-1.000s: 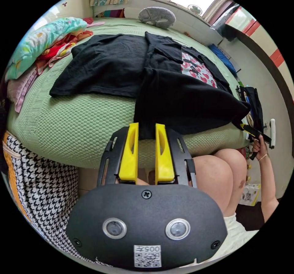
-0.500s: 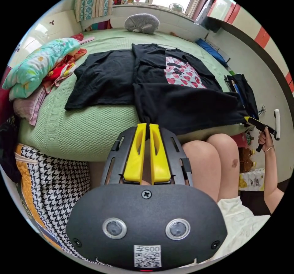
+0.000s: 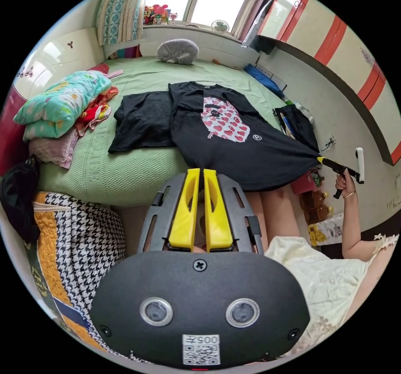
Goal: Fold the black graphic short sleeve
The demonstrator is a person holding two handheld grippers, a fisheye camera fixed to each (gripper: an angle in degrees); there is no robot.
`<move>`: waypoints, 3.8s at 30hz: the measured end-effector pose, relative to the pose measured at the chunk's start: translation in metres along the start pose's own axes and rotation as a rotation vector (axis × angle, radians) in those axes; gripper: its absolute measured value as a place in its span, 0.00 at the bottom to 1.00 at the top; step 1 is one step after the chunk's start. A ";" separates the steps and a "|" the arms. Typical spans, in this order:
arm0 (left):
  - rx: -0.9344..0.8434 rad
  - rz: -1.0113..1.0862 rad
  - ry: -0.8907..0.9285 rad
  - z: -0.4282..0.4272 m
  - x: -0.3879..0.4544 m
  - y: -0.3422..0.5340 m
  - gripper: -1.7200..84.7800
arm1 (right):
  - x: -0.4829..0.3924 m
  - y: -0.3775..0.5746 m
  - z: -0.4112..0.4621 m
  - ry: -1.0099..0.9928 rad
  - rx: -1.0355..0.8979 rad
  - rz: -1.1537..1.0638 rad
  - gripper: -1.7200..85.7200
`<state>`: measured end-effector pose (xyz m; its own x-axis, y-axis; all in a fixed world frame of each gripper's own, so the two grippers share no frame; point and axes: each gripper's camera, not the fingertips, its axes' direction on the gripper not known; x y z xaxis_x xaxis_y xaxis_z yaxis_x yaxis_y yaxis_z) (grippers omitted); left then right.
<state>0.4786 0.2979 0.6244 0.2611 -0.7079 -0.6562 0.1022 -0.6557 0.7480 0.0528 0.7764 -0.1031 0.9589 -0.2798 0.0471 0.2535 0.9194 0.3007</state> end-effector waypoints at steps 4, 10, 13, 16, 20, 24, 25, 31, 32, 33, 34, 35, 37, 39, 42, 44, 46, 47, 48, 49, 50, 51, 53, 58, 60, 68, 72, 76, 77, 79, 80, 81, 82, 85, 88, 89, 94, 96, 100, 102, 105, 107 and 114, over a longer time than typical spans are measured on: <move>-0.013 -0.011 -0.003 -0.015 0.004 0.020 0.05 | 0.004 0.018 -0.014 -0.006 0.004 0.024 0.00; -0.032 -0.012 0.036 -0.038 0.012 0.039 0.05 | 0.014 0.045 -0.035 -0.099 -0.010 0.096 0.00; -0.041 -0.003 0.041 -0.049 0.020 0.046 0.06 | 0.017 0.056 -0.045 -0.133 -0.038 0.144 0.00; -0.051 -0.001 0.027 -0.058 0.028 0.055 0.07 | 0.013 0.062 -0.057 -0.093 -0.065 0.144 0.00; -0.063 -0.032 0.050 -0.068 0.030 0.064 0.08 | 0.008 0.063 -0.072 -0.078 -0.081 0.142 0.00; -0.092 -0.056 0.072 -0.063 0.032 0.061 0.08 | -0.004 0.052 -0.070 -0.010 -0.146 0.097 0.00; -0.096 -0.052 0.061 -0.059 0.034 0.056 0.08 | -0.007 0.046 -0.067 0.004 -0.157 0.083 0.00; -0.090 0.021 0.015 -0.038 0.036 -0.003 0.08 | -0.021 -0.008 -0.053 0.047 -0.135 0.007 0.00; -0.085 0.038 0.002 -0.035 0.036 -0.013 0.07 | -0.022 -0.017 -0.051 0.054 -0.127 -0.001 0.00; -0.079 0.061 -0.023 -0.030 0.035 -0.034 0.07 | -0.024 -0.035 -0.049 0.067 -0.106 -0.019 0.00; -0.061 0.077 -0.038 -0.024 0.032 -0.057 0.07 | -0.025 -0.055 -0.047 0.074 -0.079 -0.034 0.00; -0.054 0.088 -0.043 -0.021 0.031 -0.070 0.06 | -0.025 -0.067 -0.045 0.080 -0.066 -0.040 0.00; -0.042 0.107 -0.077 -0.002 0.024 -0.123 0.06 | -0.028 -0.115 -0.036 0.111 -0.015 -0.072 0.00; -0.041 0.115 -0.092 0.017 0.019 -0.164 0.05 | -0.029 -0.155 -0.021 0.143 -0.003 -0.085 0.00; -0.057 0.102 -0.102 0.057 0.006 -0.233 0.05 | -0.027 -0.225 0.015 0.190 -0.016 -0.089 0.00; -0.089 0.069 -0.114 0.087 -0.006 -0.275 0.05 | -0.024 -0.267 0.041 0.190 -0.036 -0.077 0.00; -0.130 -0.004 -0.104 0.130 -0.025 -0.328 0.05 | -0.018 -0.323 0.080 0.210 -0.062 -0.037 0.00; -0.139 -0.023 -0.104 0.142 -0.029 -0.342 0.05 | -0.017 -0.337 0.091 0.218 -0.068 -0.028 0.00; -0.152 -0.053 -0.109 0.165 -0.036 -0.366 0.05 | -0.013 -0.364 0.112 0.230 -0.076 0.002 0.00; -0.146 -0.092 -0.118 0.186 -0.044 -0.388 0.06 | -0.009 -0.388 0.133 0.224 -0.066 0.026 0.00; -0.134 -0.113 -0.124 0.197 -0.047 -0.397 0.07 | -0.007 -0.399 0.143 0.217 -0.062 0.038 0.01; -0.091 -0.161 -0.145 0.216 -0.055 -0.412 0.11 | -0.002 -0.418 0.164 0.203 -0.068 0.070 0.01; -0.107 -0.251 -0.186 0.245 -0.067 -0.427 0.18 | 0.008 -0.436 0.189 0.253 -0.089 0.159 0.02; -0.122 -0.194 -0.090 0.304 -0.061 -0.416 0.20 | 0.020 -0.430 0.220 0.208 -0.093 0.098 0.08; -0.134 -0.102 -0.071 0.316 -0.047 -0.397 0.20 | 0.023 -0.411 0.229 0.204 -0.148 0.001 0.09; -0.218 0.060 0.018 0.343 0.018 -0.289 0.20 | 0.059 -0.316 0.227 -0.011 -0.302 -0.043 0.13; -0.261 0.036 0.000 0.371 0.035 -0.258 0.18 | 0.060 -0.293 0.230 -0.058 -0.332 -0.062 0.09; -0.265 0.017 -0.208 0.396 0.049 -0.249 0.04 | 0.058 -0.289 0.226 -0.023 -0.289 -0.073 0.01; -0.274 0.017 -0.210 0.399 0.051 -0.249 0.03 | 0.058 -0.289 0.225 -0.019 -0.291 -0.071 0.01; -0.337 -0.005 -0.242 0.411 0.056 -0.244 0.02 | 0.058 -0.284 0.222 -0.032 -0.319 -0.055 0.01; -0.347 -0.003 -0.257 0.414 0.058 -0.242 0.02 | 0.058 -0.282 0.221 -0.036 -0.328 -0.054 0.01; -0.358 0.016 -0.297 0.418 0.063 -0.238 0.02 | 0.057 -0.276 0.219 -0.039 -0.343 -0.060 0.01; -0.364 0.007 -0.324 0.422 0.066 -0.233 0.02 | 0.057 -0.269 0.217 -0.049 -0.357 -0.058 0.01; -0.377 -0.023 -0.336 0.426 0.074 -0.224 0.02 | 0.055 -0.246 0.217 -0.090 -0.400 -0.050 0.01; -0.344 0.003 -0.339 0.422 0.100 -0.216 0.03 | 0.052 -0.226 0.217 -0.085 -0.415 -0.091 0.02; -0.325 0.021 -0.319 0.420 0.108 -0.215 0.04 | 0.053 -0.223 0.215 -0.066 -0.414 -0.104 0.02; -0.219 0.308 -0.112 0.420 0.228 -0.219 0.09 | 0.072 -0.209 0.182 0.028 -0.299 -0.135 0.01; -0.238 0.455 -0.024 0.432 0.279 -0.220 0.10 | 0.081 -0.206 0.172 0.066 -0.277 -0.129 0.01; -0.270 0.670 0.079 0.479 0.385 -0.218 0.15 | 0.101 -0.198 0.156 0.078 -0.244 -0.088 0.01; -0.323 0.677 0.113 0.507 0.416 -0.219 0.17 | 0.109 -0.195 0.150 0.052 -0.228 -0.064 0.01; -0.360 0.684 0.072 0.542 0.452 -0.219 0.21 | 0.120 -0.190 0.142 0.056 -0.204 -0.044 0.01; -0.374 0.683 0.041 0.557 0.467 -0.217 0.22 | 0.126 -0.188 0.138 0.051 -0.194 -0.037 0.01; -0.524 0.616 -0.077 0.604 0.485 -0.220 0.18 | 0.147 -0.194 0.146 0.017 -0.200 -0.009 0.01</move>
<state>0.0030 -0.0601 0.0815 0.3527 -0.9302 -0.1021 0.4031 0.0525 0.9137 0.1259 0.5160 -0.0155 0.9580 -0.2854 0.0283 0.2810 0.9538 0.1060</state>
